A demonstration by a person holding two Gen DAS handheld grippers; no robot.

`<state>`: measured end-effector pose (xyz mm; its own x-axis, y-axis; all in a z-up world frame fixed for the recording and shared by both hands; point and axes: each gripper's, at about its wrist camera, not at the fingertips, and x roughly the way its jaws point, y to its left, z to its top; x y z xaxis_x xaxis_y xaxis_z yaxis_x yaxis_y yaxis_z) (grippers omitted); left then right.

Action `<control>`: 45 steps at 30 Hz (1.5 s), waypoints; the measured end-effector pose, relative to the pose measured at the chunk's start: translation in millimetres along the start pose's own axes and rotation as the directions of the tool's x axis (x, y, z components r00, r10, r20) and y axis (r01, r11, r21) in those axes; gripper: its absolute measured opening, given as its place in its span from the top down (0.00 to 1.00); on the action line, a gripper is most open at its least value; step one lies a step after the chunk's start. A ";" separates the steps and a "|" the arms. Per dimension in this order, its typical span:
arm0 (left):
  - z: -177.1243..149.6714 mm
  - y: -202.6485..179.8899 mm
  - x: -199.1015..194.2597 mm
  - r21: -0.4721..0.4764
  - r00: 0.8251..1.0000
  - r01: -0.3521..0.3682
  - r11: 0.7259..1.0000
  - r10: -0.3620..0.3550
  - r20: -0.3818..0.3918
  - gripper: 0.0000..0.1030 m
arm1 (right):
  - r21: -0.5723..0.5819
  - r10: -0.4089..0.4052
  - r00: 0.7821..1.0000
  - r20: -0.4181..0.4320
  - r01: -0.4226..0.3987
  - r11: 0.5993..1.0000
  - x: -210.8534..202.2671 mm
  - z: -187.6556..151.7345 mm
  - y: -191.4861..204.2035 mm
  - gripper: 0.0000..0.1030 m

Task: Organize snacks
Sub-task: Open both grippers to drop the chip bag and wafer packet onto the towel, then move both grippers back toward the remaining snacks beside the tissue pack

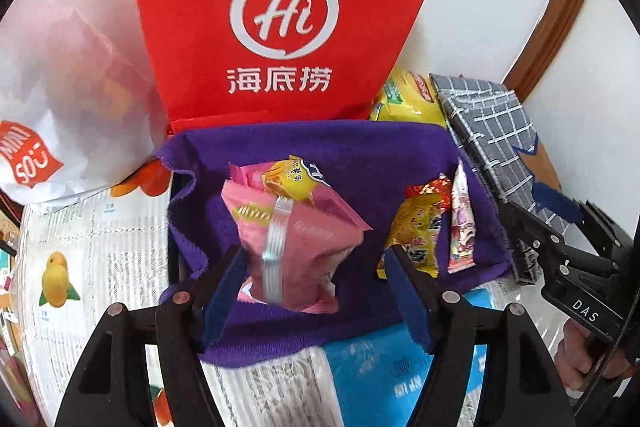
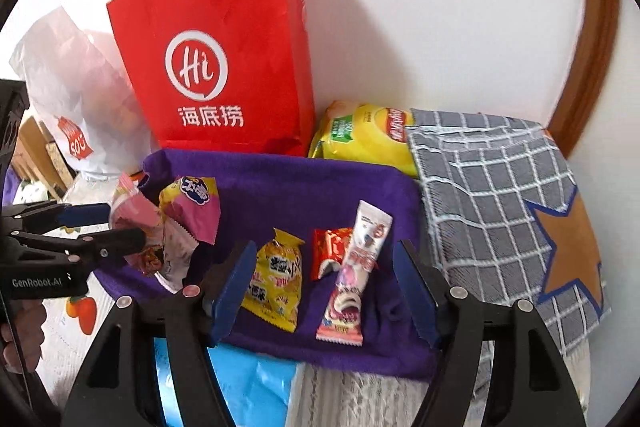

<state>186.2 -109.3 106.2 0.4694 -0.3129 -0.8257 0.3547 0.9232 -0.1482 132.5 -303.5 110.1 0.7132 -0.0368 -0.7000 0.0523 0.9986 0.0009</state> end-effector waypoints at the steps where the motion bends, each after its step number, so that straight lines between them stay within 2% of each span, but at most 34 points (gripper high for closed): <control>1: -1.5 0.3 -5.0 -0.002 1.000 0.001 1.000 -0.001 0.006 0.32 | 0.012 -0.001 1.000 0.005 0.001 1.000 -4.5 -1.1 -2.0 0.32; 10: -22.5 1.8 -56.7 -0.021 0.999 -0.020 1.000 0.021 0.050 0.32 | 0.068 -0.055 0.998 0.032 0.053 0.996 -52.0 -23.3 -4.9 0.32; 26: -94.0 11.6 -117.4 -0.083 0.995 -0.032 0.996 0.039 0.095 0.32 | -0.024 0.022 1.000 -0.006 -0.022 0.999 -105.6 -91.3 40.9 0.33; 36: -133.9 13.8 -137.5 -0.076 0.993 -0.053 0.996 0.061 0.105 0.32 | -0.048 0.075 0.996 -0.052 -0.078 0.996 -112.9 -142.5 67.4 0.33; 45: -163.2 29.5 -128.0 -0.103 0.995 -0.069 0.992 0.076 0.066 0.32 | -0.092 0.170 0.976 -0.135 -0.183 0.979 -88.8 -172.6 92.4 0.31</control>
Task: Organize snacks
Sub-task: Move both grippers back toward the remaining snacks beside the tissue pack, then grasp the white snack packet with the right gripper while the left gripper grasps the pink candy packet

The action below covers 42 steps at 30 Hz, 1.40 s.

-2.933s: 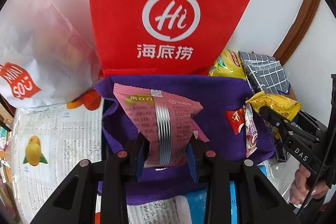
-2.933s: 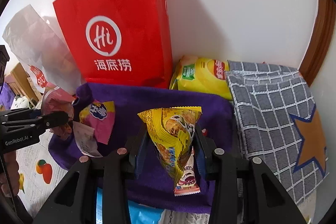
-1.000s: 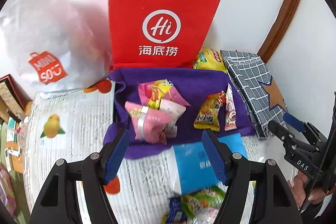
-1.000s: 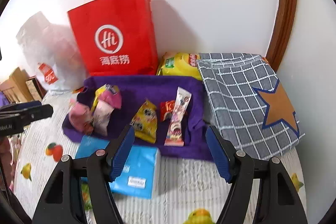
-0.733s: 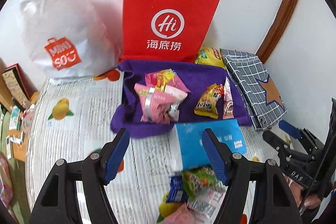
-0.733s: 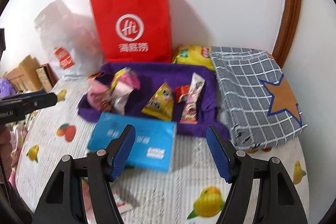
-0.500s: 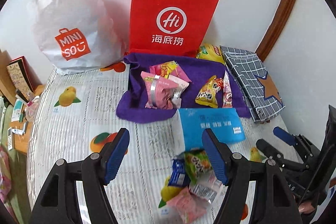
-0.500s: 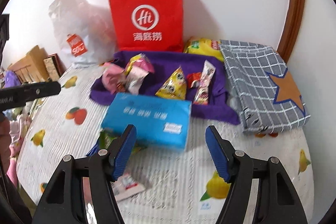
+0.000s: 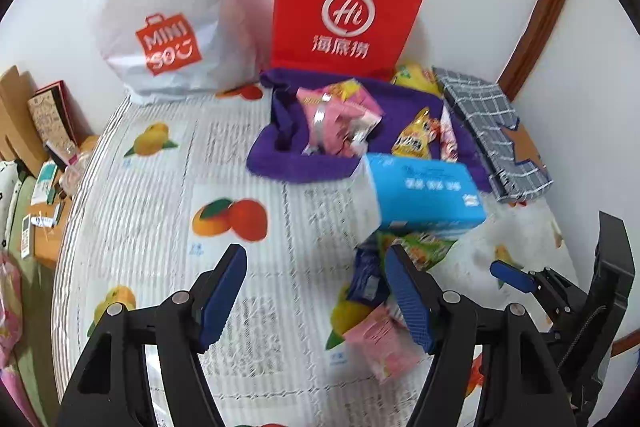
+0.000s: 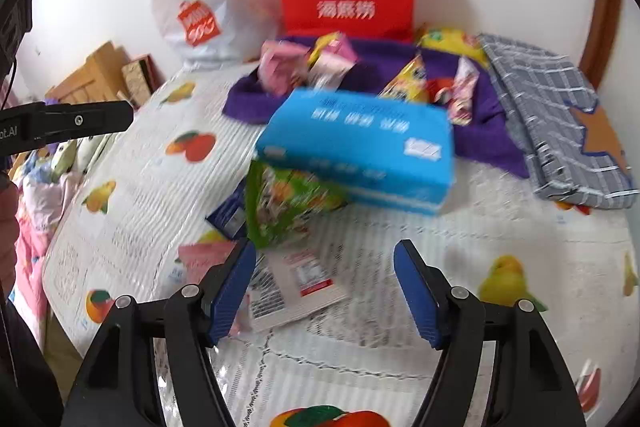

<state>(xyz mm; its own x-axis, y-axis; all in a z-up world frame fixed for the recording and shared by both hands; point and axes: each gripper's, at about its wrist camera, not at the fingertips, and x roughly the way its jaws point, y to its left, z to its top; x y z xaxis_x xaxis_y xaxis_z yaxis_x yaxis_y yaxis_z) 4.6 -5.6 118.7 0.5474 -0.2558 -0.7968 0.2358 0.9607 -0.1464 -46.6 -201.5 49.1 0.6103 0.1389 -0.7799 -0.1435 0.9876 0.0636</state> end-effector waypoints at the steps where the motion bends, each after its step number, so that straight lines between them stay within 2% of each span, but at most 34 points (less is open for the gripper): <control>1: -1.6 1.5 1.5 0.001 1.000 -0.001 1.000 0.001 -0.003 0.32 | -0.001 0.005 1.000 -0.004 -0.005 1.000 2.8 -1.4 1.2 0.31; 8: -4.7 15.3 13.8 -0.027 1.000 -0.001 1.000 0.000 -0.024 0.32 | -0.055 0.050 0.996 -0.067 -0.054 0.997 33.2 -2.9 20.2 0.31; 17: -4.6 23.2 20.2 -0.029 0.999 0.012 0.999 -0.013 -0.040 0.32 | -0.110 0.045 0.986 -0.163 -0.063 0.992 59.5 -15.6 27.8 0.31; 21: -6.9 24.2 21.0 -0.033 0.999 0.010 0.999 -0.011 -0.045 0.32 | -0.126 0.026 0.990 -0.141 -0.044 0.991 61.7 -19.2 31.8 0.31; 23: -9.1 25.2 21.7 -0.035 0.999 0.005 0.999 -0.007 -0.048 0.32 | -0.142 0.005 0.992 -0.127 -0.023 0.990 61.4 -19.4 34.5 0.41; 25: -12.2 25.1 22.7 -0.034 0.999 0.006 0.999 -0.008 -0.053 0.32 | -0.152 0.002 0.992 -0.123 -0.021 0.988 59.7 -20.2 36.0 0.45; 32: -25.5 17.0 30.9 -0.032 0.996 0.002 0.999 -0.004 -0.089 0.32 | -0.114 -0.060 0.994 -0.094 0.049 0.992 35.3 -29.8 14.9 0.46; 42: -51.3 -17.5 44.5 0.002 0.988 0.030 1.000 -0.029 -0.151 0.33 | -0.007 -0.171 0.984 -0.059 0.171 0.985 12.3 -50.1 -44.7 0.46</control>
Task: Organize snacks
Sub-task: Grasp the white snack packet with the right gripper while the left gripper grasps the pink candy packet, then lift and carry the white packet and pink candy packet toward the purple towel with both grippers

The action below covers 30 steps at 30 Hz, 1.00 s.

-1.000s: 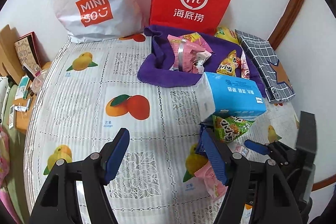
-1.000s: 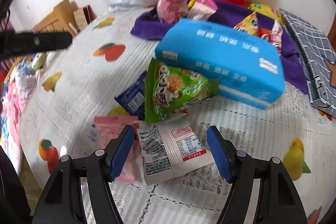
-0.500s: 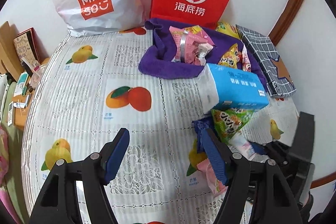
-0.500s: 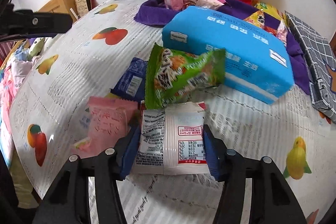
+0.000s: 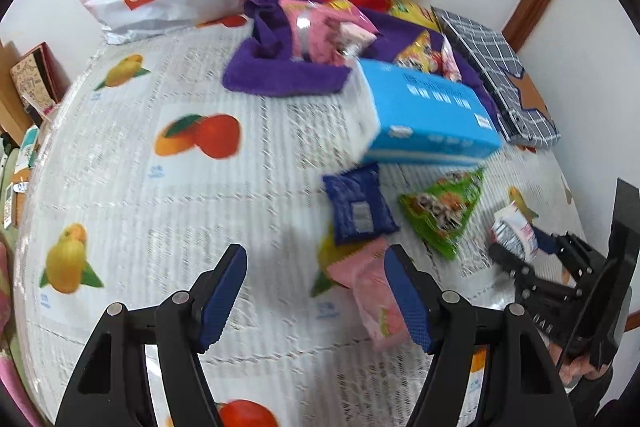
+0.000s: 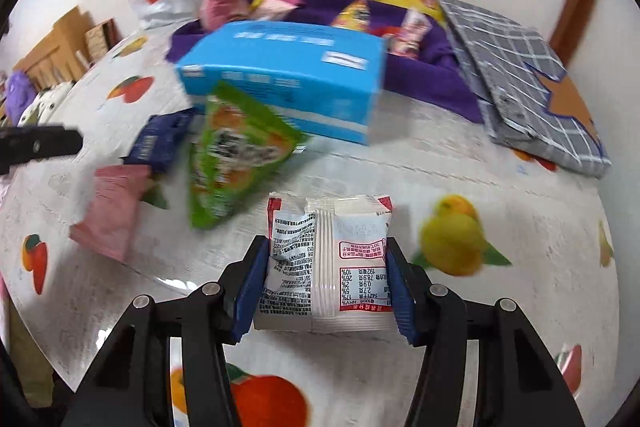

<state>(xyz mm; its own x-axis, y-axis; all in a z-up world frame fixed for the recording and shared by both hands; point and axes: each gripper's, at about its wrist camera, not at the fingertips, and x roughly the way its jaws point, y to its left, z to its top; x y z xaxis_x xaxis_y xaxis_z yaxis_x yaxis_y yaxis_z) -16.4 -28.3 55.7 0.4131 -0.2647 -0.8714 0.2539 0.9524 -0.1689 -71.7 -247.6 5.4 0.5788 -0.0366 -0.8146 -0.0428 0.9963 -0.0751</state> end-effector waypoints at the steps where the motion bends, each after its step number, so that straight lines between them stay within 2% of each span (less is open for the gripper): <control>1: -3.4 -4.0 2.0 0.003 1.000 0.007 1.000 -0.007 -0.007 0.33 | 0.012 -0.007 1.000 0.002 0.007 1.000 -0.5 -1.9 -5.0 0.46; 5: -17.3 -19.8 16.3 0.017 0.998 0.025 1.000 -0.024 -0.052 0.34 | 0.067 -0.039 0.999 0.005 0.039 0.997 1.5 -9.8 -26.0 0.46; 9: -26.3 -29.5 26.7 0.024 0.997 0.030 0.999 -0.028 -0.071 0.34 | 0.091 -0.031 1.000 0.005 0.030 0.995 5.4 -14.7 -33.4 0.46; 12: -29.9 -34.1 32.3 0.030 0.996 0.028 0.999 -0.025 -0.082 0.43 | 0.098 -0.028 0.999 0.017 0.026 0.995 5.8 -17.2 -34.9 0.45; 20: -32.2 -50.0 37.1 0.124 0.997 -0.055 0.991 0.061 -0.048 0.61 | 0.123 -0.025 0.999 0.036 0.021 0.992 10.7 -16.3 -38.7 0.45; 23: -34.7 -53.6 35.8 0.148 0.998 -0.051 0.988 0.056 -0.029 0.68 | 0.135 -0.025 0.999 0.044 0.019 0.991 11.7 -16.8 -39.5 0.44; 27: -34.4 -56.0 36.7 0.167 0.998 -0.045 0.985 0.051 -0.029 0.66 | 0.124 -0.035 0.998 0.056 0.028 0.992 10.4 -18.3 -38.4 0.44; 30: -32.1 -58.2 38.8 0.180 0.998 -0.053 0.982 0.059 -0.027 0.64 | 0.119 -0.006 0.999 0.033 0.002 0.993 8.4 -17.1 -42.3 0.41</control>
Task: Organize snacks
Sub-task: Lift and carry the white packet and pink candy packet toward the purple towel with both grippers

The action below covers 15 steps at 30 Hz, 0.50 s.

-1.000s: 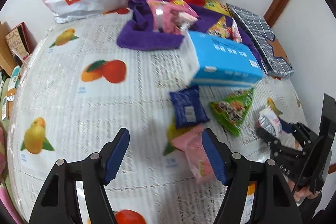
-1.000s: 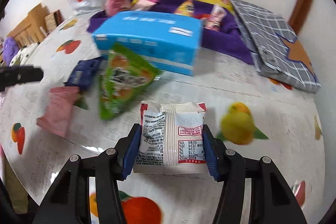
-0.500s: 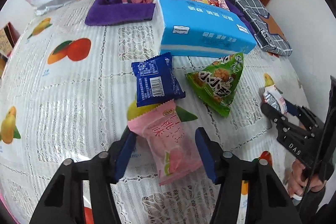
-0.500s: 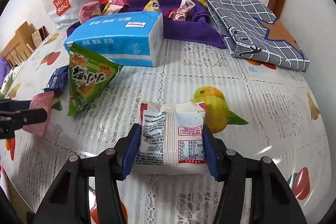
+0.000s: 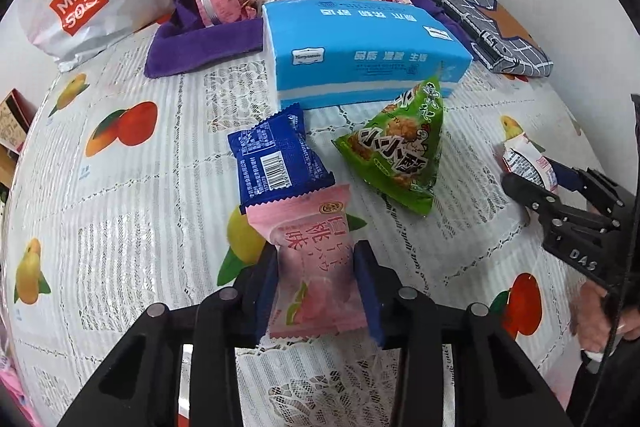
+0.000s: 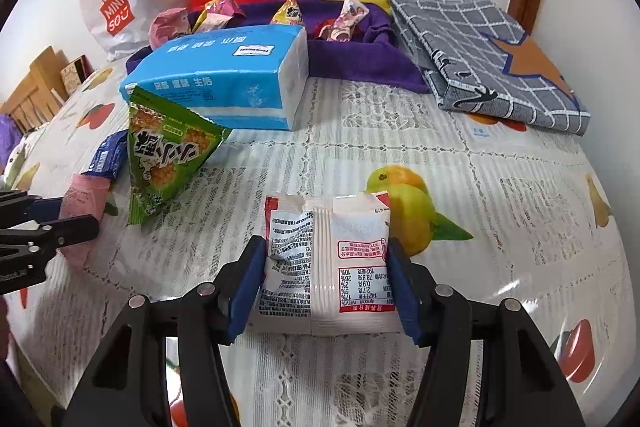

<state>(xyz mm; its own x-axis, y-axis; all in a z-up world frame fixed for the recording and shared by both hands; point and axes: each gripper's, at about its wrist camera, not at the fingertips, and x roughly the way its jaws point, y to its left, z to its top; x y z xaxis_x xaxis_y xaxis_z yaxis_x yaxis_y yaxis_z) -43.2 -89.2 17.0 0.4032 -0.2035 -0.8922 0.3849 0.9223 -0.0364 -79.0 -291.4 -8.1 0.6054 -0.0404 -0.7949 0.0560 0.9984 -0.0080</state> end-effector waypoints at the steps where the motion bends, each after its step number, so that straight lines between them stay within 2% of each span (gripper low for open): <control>1: 0.6 -0.9 0.5 -0.001 1.000 -0.004 1.000 0.004 0.001 0.63 | 0.004 0.008 1.000 -0.005 -0.008 1.000 -0.6 -0.3 -1.5 0.40; 5: 1.9 -2.4 -0.1 0.012 1.000 0.005 1.000 -0.005 0.005 0.67 | -0.021 0.000 1.000 -0.006 -0.001 1.000 -3.3 -5.0 0.0 0.41; 7: 2.8 -3.1 -1.2 0.018 1.000 0.014 1.000 -0.014 0.004 0.69 | -0.024 0.000 1.000 -0.003 -0.001 1.000 -4.6 -6.2 1.1 0.46; 10: 7.0 -2.6 -5.7 0.019 1.000 0.020 1.000 -0.020 0.008 0.69 | -0.041 -0.008 1.000 0.001 0.008 0.999 -9.2 -4.1 4.6 0.47; 15: 17.0 1.2 -21.4 0.011 0.999 0.035 0.999 -0.036 0.034 0.69 | -0.041 0.022 0.999 0.027 -0.021 0.999 -22.1 5.3 8.8 0.47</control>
<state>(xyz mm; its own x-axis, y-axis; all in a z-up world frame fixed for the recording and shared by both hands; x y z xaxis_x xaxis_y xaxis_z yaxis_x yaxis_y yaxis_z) -37.2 -89.3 43.7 0.4172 -0.2473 -0.8745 0.4080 0.9108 -0.0629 -87.6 -282.0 12.6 0.6278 -0.0197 -0.7781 0.0106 0.9998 -0.0168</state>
